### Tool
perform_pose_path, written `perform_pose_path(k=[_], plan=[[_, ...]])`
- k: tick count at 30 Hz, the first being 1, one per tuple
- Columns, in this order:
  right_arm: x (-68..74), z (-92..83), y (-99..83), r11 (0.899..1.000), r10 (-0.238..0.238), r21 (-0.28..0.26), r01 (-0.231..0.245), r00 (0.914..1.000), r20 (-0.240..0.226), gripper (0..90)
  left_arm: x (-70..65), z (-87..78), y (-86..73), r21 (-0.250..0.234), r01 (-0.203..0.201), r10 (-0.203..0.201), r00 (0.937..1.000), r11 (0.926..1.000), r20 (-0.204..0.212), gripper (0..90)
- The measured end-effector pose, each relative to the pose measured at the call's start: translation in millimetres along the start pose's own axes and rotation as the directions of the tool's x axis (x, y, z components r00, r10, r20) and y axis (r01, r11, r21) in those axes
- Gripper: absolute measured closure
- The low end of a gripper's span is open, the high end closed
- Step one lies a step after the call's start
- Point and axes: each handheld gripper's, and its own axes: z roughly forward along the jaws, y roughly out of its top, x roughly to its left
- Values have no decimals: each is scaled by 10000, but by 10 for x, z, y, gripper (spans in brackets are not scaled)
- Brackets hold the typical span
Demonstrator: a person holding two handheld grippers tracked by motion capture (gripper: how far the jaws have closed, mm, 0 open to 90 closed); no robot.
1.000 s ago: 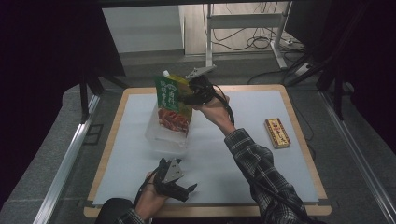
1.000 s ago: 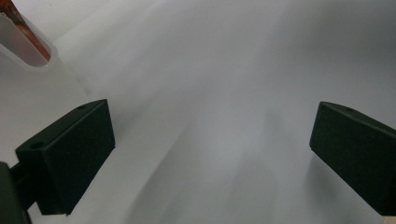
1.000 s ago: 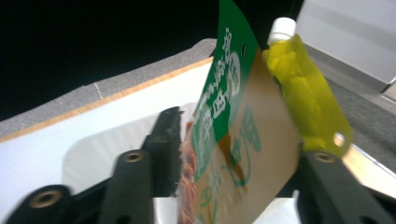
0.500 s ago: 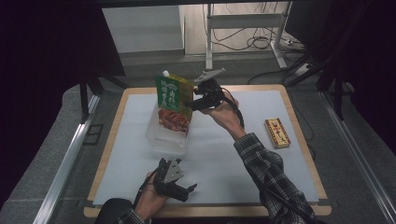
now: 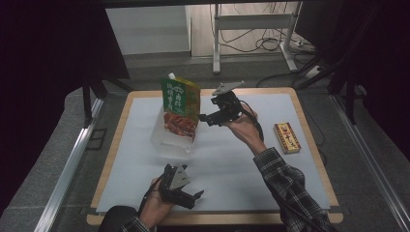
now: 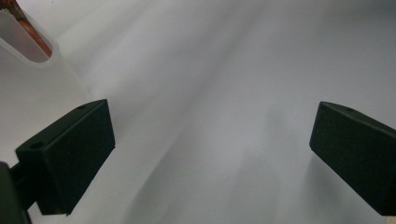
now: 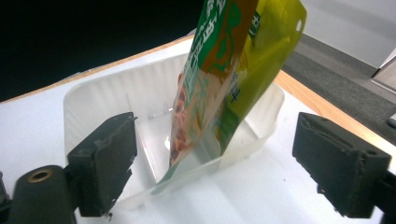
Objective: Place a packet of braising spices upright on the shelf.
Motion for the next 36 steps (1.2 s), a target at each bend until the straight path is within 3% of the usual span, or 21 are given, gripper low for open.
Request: perform_pose_path(k=[6,10,16,36], plan=[[-12,-81,-113,9998,196,-61,-196,9998,-56,83,4,-3,-1,11,10,-10,10000,10000,-33,0],[-3,-136,-248,9996,202,175,-204,9997,150,55,4,1,-1,5,13,-13,10000,10000,-48,0],[7,-211,-405,9991,171,384,-186,9991,383,48,3,1,0,10,8,-8,10000,10000,-59,0],[-23,-475,-921,9968,585,507,-612,9969,526,45,10,4,-2,32,1,0,9999,10000,-100,0]])
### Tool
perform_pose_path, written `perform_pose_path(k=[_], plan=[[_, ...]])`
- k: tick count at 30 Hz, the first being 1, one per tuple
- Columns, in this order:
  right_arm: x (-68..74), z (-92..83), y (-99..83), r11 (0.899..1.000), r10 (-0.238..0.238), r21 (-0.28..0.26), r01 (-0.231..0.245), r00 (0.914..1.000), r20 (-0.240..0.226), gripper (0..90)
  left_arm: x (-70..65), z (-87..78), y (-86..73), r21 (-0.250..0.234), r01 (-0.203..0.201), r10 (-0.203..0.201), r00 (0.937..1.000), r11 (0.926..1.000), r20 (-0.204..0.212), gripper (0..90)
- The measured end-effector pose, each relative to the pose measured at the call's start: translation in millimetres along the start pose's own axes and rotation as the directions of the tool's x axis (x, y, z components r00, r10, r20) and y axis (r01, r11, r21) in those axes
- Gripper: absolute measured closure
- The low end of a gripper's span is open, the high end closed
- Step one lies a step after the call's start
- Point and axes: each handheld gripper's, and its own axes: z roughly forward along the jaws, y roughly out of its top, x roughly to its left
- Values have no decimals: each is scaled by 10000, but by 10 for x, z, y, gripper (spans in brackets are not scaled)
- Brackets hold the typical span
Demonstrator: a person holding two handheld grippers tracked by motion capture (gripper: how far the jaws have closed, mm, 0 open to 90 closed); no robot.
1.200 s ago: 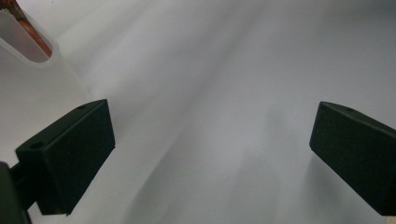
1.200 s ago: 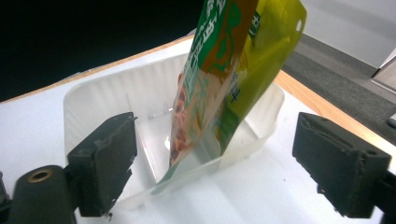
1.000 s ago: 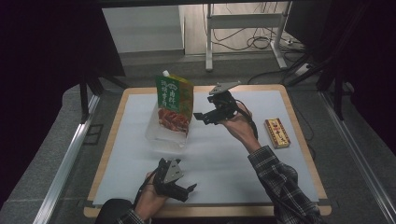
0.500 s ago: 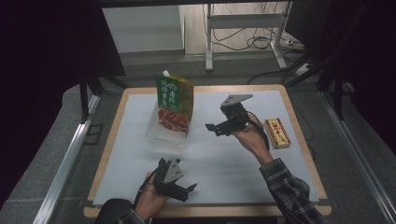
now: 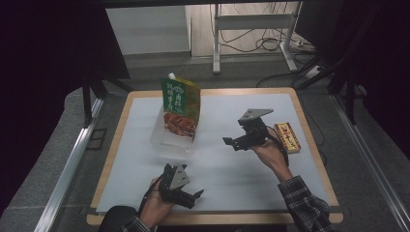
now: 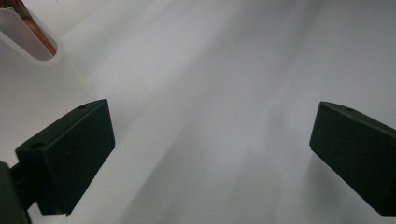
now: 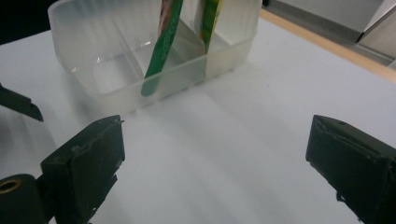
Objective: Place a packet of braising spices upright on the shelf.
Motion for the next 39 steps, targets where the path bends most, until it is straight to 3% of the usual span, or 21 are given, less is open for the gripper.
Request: perform_pose_path(k=[15,23,26,30,31,32,33,37,38,39], plan=[[-169,-33,-241,9985,298,438,-335,9962,818,47,1,-7,-4,-2,-27,27,10000,10000,23,0],[-318,-85,-363,9963,598,528,-674,9892,1341,47,-6,-1,-4,13,-60,59,10000,10000,51,0],[-428,-139,-412,9936,933,461,-1030,9798,1769,44,-12,4,-4,54,-100,100,9999,9999,44,0],[-505,-182,-450,9921,997,534,-1137,9713,2158,42,-12,3,-5,61,-115,114,9999,9999,31,0],[-562,-206,-482,9896,1042,708,-1253,9631,2481,38,-11,2,-5,61,-117,117,9999,9999,27,0],[-562,-206,-482,9896,1042,708,-1253,9631,2481,38,-11,2,-5,61,-117,117,9999,9999,27,0],[-623,-235,-519,9864,1143,822,-1423,9535,2789,37,-10,1,-5,58,-119,119,9999,9999,33,0],[-723,-288,-574,9809,1335,957,-1695,9437,3028,34,-8,0,-6,91,-134,134,9999,9999,58,0],[-753,-308,-591,9785,1424,981,-1813,9386,3142,33,-9,1,-6,96,-135,135,9999,9999,44,0],[-821,-358,-628,9753,1514,1003,-1966,9267,3439,32,-10,2,-6,70,-131,130,9999,9999,52,0]])
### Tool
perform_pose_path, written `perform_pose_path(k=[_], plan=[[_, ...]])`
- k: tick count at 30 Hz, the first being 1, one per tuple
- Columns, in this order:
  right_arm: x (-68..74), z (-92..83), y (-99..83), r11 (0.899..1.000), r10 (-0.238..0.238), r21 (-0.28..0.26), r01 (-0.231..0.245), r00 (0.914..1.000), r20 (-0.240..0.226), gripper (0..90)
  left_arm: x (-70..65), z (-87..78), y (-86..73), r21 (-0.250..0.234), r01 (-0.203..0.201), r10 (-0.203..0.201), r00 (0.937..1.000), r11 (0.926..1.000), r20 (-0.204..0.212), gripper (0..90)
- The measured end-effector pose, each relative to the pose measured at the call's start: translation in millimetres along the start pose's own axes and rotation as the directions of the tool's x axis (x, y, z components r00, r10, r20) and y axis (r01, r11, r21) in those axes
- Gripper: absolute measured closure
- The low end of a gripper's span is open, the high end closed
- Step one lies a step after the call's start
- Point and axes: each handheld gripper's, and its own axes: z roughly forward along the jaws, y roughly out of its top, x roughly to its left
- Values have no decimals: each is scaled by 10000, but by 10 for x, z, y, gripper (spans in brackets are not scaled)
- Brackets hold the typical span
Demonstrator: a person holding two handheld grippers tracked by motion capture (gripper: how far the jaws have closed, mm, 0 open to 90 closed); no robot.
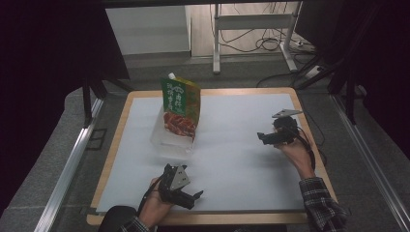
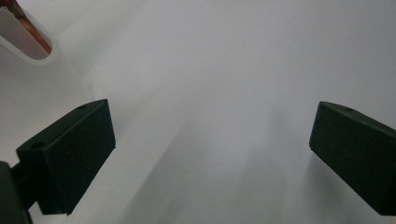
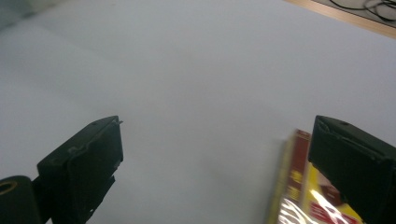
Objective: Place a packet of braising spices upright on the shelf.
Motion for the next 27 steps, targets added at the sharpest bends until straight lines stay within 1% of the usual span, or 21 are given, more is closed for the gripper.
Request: perform_pose_path(k=[1,2,3,4,5,6,9,10,13,14,15,16,18,19,20,26,27], plan=[[0,0,0,10000,0,0,0,10000,0,32,0,0,0,0,0,0,10000,10000,0,0],[-86,-20,-31,9997,259,-3,-259,9995,161,27,1,0,0,11,-20,20,10000,10000,12,0],[-86,-20,-31,9997,259,-3,-259,9995,161,27,1,0,0,11,-20,20,10000,10000,12,0],[-161,-36,-65,9982,600,36,-601,9976,351,24,0,2,0,22,-34,34,10000,10000,16,0],[-161,-36,-65,9982,600,36,-601,9976,351,24,0,2,0,22,-34,34,10000,10000,16,0],[-224,-40,-102,9965,819,102,-826,9949,581,21,0,3,0,32,-53,53,10000,10000,29,0],[-279,-37,-135,9953,930,186,-946,9928,762,22,-3,7,-1,64,-92,91,9999,9999,47,1],[-331,-23,-175,9920,1200,300,-1230,9889,876,23,-5,9,-1,84,-120,119,9999,9999,49,1],[-364,-14,-205,9912,1259,281,-1292,9871,989,30,-6,8,0,95,-158,158,9999,9998,36,1],[-393,-5,-230,9902,1316,310,-1359,9849,1128,43,-6,6,0,71,-126,125,9999,9999,9,1],[-404,2,-243,9893,1379,330,-1423,9843,1105,47,-6,6,0,71,-126,125,9999,9999,9,0],[-419,14,-264,9888,1389,378,-1442,9833,1180,50,2,0,0,-1,-34,34,10000,10000,-45,0],[-425,22,-275,9886,1374,448,-1438,9828,1238,53,10,-5,0,-35,-4,4,10000,10000,-64,0],[-435,47,-302,9881,1337,567,-1433,9801,1469,61,15,-12,0,-65,44,-44,9999,10000,-92,0],[-443,59,-316,9879,1300,637,-1414,9790,1572,65,20,-16,-1,-93,81,-82,9999,9999,-100,0],[-456,112,-367,9847,1356,868,-1512,9771,1637,86,17,-12,-1,-55,43,-43,10000,10000,-85,0],[-458,124,-382,9833,1367,972,-1537,9772,1624,102,15,-11,-1,-53,29,-30,10000,10000,-80,0]])
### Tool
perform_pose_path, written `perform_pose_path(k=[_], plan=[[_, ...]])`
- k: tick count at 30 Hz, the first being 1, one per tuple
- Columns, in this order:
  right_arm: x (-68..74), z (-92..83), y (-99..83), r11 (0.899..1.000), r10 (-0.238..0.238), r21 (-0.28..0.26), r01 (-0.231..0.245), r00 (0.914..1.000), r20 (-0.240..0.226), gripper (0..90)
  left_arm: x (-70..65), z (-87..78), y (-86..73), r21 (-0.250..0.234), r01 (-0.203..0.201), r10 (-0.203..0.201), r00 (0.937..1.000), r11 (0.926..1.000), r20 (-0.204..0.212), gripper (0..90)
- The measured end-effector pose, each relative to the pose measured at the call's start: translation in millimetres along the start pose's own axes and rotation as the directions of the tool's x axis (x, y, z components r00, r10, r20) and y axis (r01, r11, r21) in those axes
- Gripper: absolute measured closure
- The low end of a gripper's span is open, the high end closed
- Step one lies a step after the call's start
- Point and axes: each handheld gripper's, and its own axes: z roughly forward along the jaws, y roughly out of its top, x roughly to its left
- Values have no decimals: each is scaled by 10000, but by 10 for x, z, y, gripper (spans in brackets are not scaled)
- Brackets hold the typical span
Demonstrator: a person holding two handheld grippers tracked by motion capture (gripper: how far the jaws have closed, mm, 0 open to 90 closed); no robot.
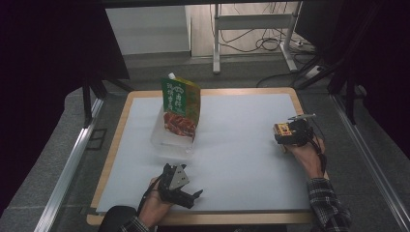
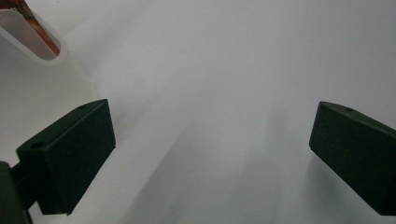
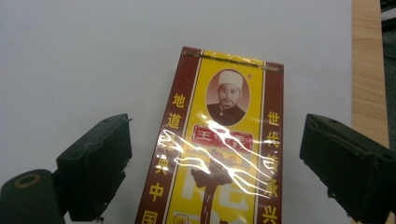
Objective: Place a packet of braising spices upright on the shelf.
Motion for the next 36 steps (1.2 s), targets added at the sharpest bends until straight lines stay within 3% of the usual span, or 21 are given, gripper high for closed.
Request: perform_pose_path(k=[5,9,12,21,24,30,31,36], plan=[[8,31,-24,9995,118,277,-123,9998,172,139,4,-3,-1,-14,25,-25,10000,10000,0,0],[6,33,-42,9981,316,533,-318,9995,51,267,1,-2,0,3,-3,3,10000,10000,4,0],[22,14,-32,9971,388,658,-391,9992,64,304,0,-2,0,2,-5,5,10000,10000,-1,0],[17,-58,-30,9977,347,593,-331,9991,-249,312,1,-3,1,-6,-14,14,10000,10000,-7,0],[38,-127,-26,9988,250,437,-228,9984,-505,312,2,-5,1,-16,-12,12,10000,10000,-4,0],[192,-235,-6,9987,-453,177,474,9935,-1042,313,1,-8,1,-27,-24,24,10000,10000,-1,0],[261,-263,1,9969,-751,134,773,9898,-1209,313,2,-8,1,-36,-12,12,10000,10000,6,0],[382,-294,-3,9934,-1123,42,1145,9802,-1630,314,6,-13,1,-47,5,-5,10000,10000,-8,0]])
